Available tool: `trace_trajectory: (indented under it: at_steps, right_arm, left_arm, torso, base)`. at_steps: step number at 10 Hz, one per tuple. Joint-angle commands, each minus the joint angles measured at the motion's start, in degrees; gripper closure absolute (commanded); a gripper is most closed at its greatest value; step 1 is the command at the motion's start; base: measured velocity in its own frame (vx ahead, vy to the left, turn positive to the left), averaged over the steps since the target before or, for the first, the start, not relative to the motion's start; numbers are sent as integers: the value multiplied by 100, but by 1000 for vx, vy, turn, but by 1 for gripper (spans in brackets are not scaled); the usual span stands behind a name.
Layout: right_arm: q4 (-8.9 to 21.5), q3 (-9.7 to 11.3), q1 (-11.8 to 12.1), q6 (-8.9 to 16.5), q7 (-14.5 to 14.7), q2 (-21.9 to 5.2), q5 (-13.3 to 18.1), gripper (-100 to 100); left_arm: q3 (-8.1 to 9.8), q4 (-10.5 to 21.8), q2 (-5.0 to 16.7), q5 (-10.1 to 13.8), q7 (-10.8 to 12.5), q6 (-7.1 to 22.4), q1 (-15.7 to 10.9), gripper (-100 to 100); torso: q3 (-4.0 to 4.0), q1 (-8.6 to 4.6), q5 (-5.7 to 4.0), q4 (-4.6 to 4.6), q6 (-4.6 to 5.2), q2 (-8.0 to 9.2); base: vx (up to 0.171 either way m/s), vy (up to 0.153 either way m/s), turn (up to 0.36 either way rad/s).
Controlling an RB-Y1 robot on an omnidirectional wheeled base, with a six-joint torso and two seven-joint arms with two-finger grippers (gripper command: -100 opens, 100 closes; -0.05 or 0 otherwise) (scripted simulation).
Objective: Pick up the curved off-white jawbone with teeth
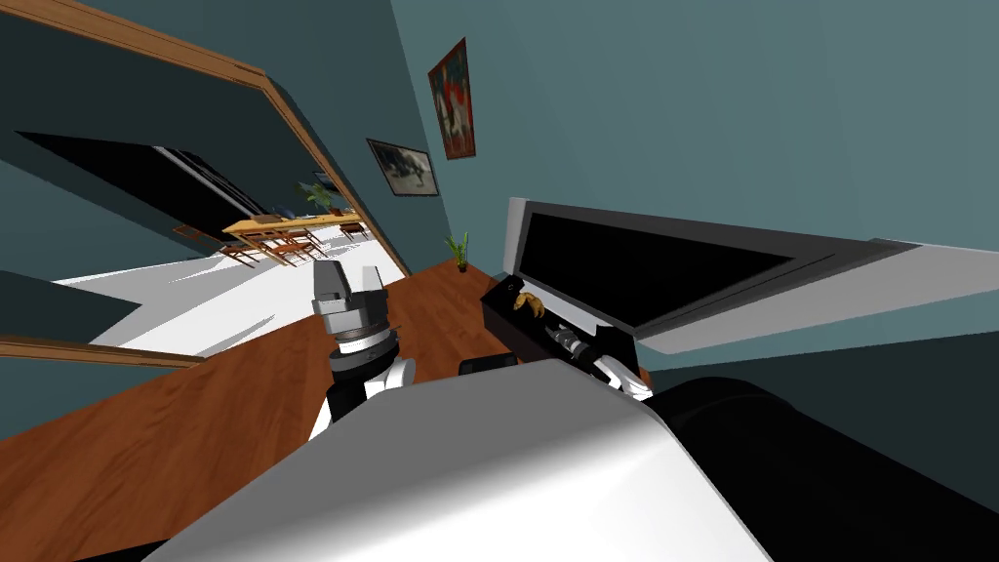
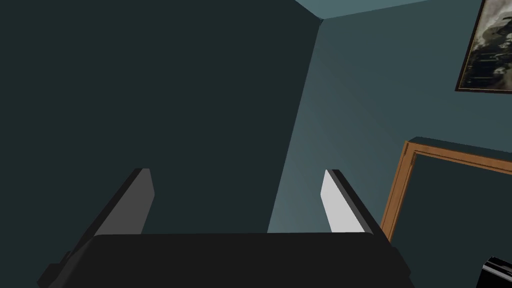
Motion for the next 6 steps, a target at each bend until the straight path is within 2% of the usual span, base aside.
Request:
trace_trajectory:
  at_steps: [1,2,6]
  right_arm:
    - [286,73,56,23,33,-67,226,-100]
    - [317,73,56,23,33,-67,226,-100]
    - [1217,334,192,109,-73,-401,913,-100]
  left_arm:
    - [0,0,0,0,0,0,0,0]
    - [0,0,0,0,0,0,-1,0]
    - [0,0,1,0,0,0,0,0]
  torso:
    - [0,0,0,0,0,0]
    - [0,-3,0,0,-3,0]
    - [-4,-21,-4,-1,-3,-7]
  base:
    - [14,-30,220]
    - [12,-33,118]
    - [23,-60,318]
